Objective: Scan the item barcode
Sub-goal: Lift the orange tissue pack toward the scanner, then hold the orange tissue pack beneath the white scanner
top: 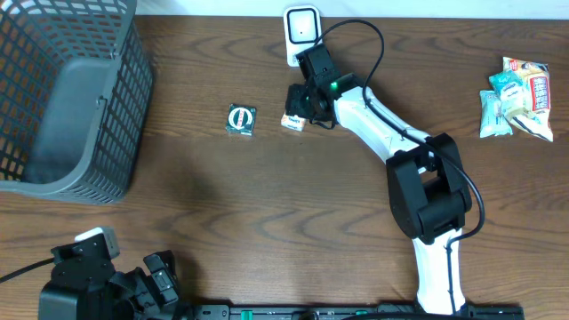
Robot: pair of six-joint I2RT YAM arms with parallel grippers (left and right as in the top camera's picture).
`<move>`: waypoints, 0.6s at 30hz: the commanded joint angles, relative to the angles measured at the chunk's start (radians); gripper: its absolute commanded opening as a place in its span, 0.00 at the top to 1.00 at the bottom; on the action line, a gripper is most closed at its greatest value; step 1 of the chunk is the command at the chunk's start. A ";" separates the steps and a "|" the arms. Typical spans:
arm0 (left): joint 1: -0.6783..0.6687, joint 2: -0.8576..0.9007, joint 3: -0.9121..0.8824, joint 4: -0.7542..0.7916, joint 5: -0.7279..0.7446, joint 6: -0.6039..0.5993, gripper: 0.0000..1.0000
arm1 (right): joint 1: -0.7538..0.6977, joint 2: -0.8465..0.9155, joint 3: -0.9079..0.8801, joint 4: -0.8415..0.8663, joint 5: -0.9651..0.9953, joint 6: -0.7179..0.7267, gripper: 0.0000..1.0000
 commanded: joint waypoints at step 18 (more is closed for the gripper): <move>0.003 0.000 0.003 0.001 -0.009 -0.009 0.02 | -0.019 0.090 -0.010 -0.014 -0.119 0.012 0.89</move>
